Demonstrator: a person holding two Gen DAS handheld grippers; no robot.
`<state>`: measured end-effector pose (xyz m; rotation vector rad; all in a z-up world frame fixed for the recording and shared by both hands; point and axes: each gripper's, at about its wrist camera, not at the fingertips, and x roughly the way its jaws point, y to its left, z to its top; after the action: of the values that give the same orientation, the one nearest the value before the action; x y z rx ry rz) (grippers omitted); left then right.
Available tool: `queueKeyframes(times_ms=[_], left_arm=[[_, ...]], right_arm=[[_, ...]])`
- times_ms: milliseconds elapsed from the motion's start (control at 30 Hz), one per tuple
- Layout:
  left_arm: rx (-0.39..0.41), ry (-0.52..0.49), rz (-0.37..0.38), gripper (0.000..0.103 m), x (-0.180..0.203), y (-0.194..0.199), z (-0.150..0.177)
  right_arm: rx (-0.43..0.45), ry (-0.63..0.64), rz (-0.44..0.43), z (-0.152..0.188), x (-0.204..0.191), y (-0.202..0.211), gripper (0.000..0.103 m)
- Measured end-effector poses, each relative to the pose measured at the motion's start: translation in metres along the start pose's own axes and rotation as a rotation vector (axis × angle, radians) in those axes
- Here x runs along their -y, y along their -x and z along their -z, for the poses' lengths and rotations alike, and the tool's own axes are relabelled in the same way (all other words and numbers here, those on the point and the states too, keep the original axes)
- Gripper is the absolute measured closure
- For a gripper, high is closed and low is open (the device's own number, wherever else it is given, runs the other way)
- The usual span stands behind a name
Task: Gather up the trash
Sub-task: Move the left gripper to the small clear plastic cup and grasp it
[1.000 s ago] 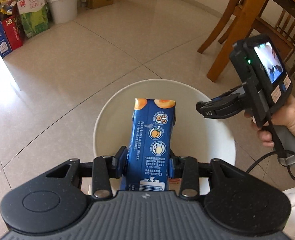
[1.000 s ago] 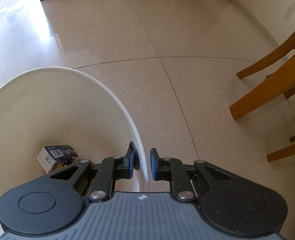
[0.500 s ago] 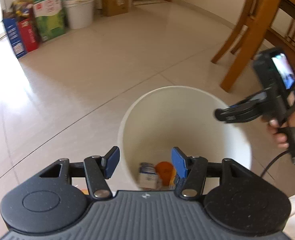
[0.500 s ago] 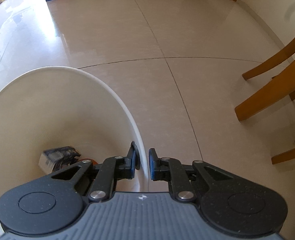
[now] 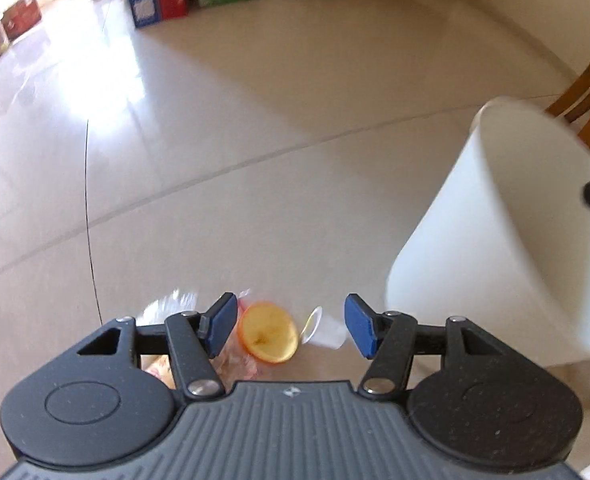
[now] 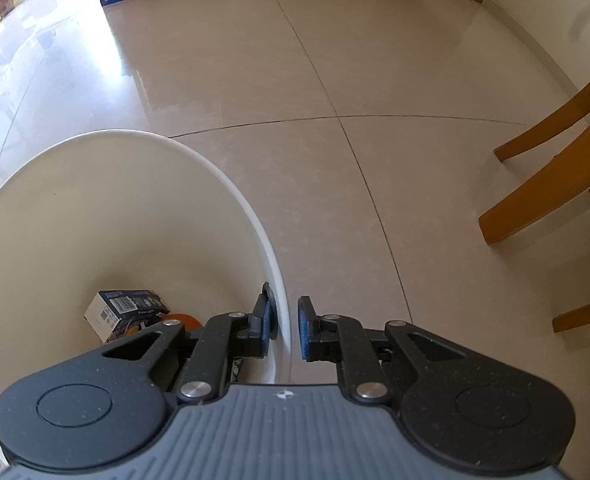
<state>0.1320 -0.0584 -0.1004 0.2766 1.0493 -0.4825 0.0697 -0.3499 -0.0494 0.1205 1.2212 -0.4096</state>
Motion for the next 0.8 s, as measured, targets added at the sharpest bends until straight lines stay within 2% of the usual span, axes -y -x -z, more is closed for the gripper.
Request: queueKeyframes(times_ms=[67,167,200,233,300,367,500,800], left_arm=[[-0.013,0.007,-0.02,0.044,-0.005,-0.014,0.01],[-0.028,-0.016,-0.006,0.044,-0.002,-0.033,0.022],[-0.032,-0.028,0.007,0.039,0.0,-0.039,0.023],[-0.032,-0.043,0.021,0.031,0.004,-0.045,0.026],[-0.014,-0.073,0.033,0.025,0.013,-0.056,0.031],[-0.007,-0.108,0.024,0.025,0.025,-0.069,0.038],[-0.001,-0.17,0.052,0.025,0.037,-0.096,0.051],[0.013,-0.301,0.034,0.025,0.061,-0.148,0.069]], right_arm=[[-0.002,0.001,-0.001,0.0,0.0,0.0,0.087],[-0.006,-0.001,-0.003,-0.001,0.002,0.0,0.087],[-0.007,0.0,-0.005,-0.001,0.002,0.0,0.087],[-0.007,0.001,-0.005,-0.001,0.002,0.0,0.087],[-0.007,0.002,-0.004,-0.001,0.002,0.0,0.087],[-0.012,-0.008,-0.006,-0.002,0.003,0.0,0.087],[-0.026,-0.028,-0.015,-0.004,0.004,-0.002,0.088],[-0.038,-0.023,-0.004,-0.004,0.0,-0.002,0.092]])
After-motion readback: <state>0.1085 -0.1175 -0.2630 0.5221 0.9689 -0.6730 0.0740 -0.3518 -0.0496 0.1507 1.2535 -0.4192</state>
